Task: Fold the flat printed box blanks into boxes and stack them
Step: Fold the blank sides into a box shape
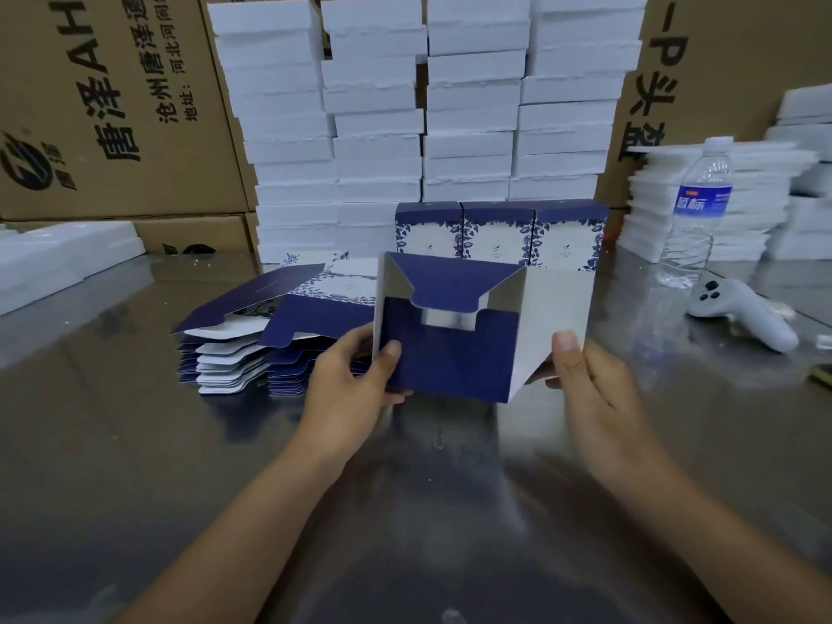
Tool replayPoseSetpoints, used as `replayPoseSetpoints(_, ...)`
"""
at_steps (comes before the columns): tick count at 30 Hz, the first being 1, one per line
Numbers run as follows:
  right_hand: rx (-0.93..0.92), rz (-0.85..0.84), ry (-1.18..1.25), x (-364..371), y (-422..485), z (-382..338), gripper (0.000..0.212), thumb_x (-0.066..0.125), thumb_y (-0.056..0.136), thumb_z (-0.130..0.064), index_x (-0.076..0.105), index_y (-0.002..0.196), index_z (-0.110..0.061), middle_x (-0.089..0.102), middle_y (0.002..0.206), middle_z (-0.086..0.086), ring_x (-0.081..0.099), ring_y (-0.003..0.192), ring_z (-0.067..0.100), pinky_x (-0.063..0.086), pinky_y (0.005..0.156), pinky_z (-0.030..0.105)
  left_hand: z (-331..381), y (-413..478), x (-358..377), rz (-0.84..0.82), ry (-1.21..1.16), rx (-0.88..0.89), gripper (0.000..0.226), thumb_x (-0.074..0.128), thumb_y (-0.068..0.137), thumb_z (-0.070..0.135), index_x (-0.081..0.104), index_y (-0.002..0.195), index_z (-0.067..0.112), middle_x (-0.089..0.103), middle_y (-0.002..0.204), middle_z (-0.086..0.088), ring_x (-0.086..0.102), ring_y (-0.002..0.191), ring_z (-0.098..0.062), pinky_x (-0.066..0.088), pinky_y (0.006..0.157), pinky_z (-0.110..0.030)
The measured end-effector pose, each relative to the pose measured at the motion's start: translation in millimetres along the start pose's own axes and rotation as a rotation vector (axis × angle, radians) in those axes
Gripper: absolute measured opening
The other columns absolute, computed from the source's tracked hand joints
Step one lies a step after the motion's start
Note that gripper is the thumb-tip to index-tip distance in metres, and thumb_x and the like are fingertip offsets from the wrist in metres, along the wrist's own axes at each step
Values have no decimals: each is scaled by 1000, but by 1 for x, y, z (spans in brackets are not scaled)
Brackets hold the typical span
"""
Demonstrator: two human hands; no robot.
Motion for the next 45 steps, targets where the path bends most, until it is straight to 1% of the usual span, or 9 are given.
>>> replayPoseSetpoints(4,-23,-80,-210,10,-6,-8,34,47,78,-60,38,110,-59,55,96,-24,58,81,2,48,70,22,4,-6,3,98,22,9,14,53,95,7,60,94,19,65,95,3,68,57,-13,57,57,-23)
replayPoseSetpoints(7,73,-63,-338,15,-11,-3,42,51,78,-56,36,112,-35,55,86,-17,58,77,10,49,71,39,4,-9,6,119,-1,-7,11,55,94,4,60,96,14,64,95,4,68,54,-16,55,52,-19)
replayPoseSetpoints(11,341,-153,-493,13,-11,7,48,41,84,-60,51,71,-15,53,58,-5,53,61,19,43,63,33,-2,-12,12,133,-82,-95,15,56,93,4,54,104,13,59,104,-2,68,54,-14,53,52,-15)
replayPoseSetpoints(17,505,-102,-198,10,-8,15,51,50,94,-39,54,49,-16,49,35,-8,42,33,1,32,50,24,-15,-18,28,16,-271,-390,40,55,95,11,41,130,-3,60,111,-25,68,53,-13,56,55,-18)
replayPoseSetpoints(20,529,-45,-84,9,-7,17,48,52,95,-34,52,50,-14,47,35,-8,39,32,1,32,50,24,-14,-23,35,-92,-315,-457,33,50,97,10,45,124,-9,64,77,-15,65,48,-15,54,49,-20)
replayPoseSetpoints(25,509,12,-14,10,-9,14,47,54,94,-28,49,50,-12,44,33,-8,35,31,2,28,36,11,-11,-27,35,-110,-284,-404,23,46,97,0,48,118,-10,60,59,-11,58,41,-11,49,43,-18)
replayPoseSetpoints(30,555,1,129,14,-9,10,47,55,93,-29,50,49,-15,46,37,-4,39,36,7,35,44,17,-5,-27,33,-117,-305,-334,11,49,96,1,50,106,-4,60,61,-11,57,42,-11,47,43,-18)
replayPoseSetpoints(36,663,-64,255,19,-12,11,43,54,94,-28,48,53,-15,44,39,-5,39,38,7,33,53,25,-1,-26,39,-168,-430,-309,34,51,96,7,40,125,-7,64,57,-10,61,46,-16,50,45,-22)
replayPoseSetpoints(45,690,-68,365,23,-15,0,45,58,91,-32,47,50,-17,42,40,-2,38,38,9,32,54,26,2,-31,41,-242,-319,-186,15,51,95,3,56,81,3,62,54,-7,61,47,-16,48,46,-21)
Point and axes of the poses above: each hand's wrist, its own y-axis towards the middle knuckle, its own x-axis out of the palm, z = x × y, the point moved 5 cm from there along y, towards the middle knuckle
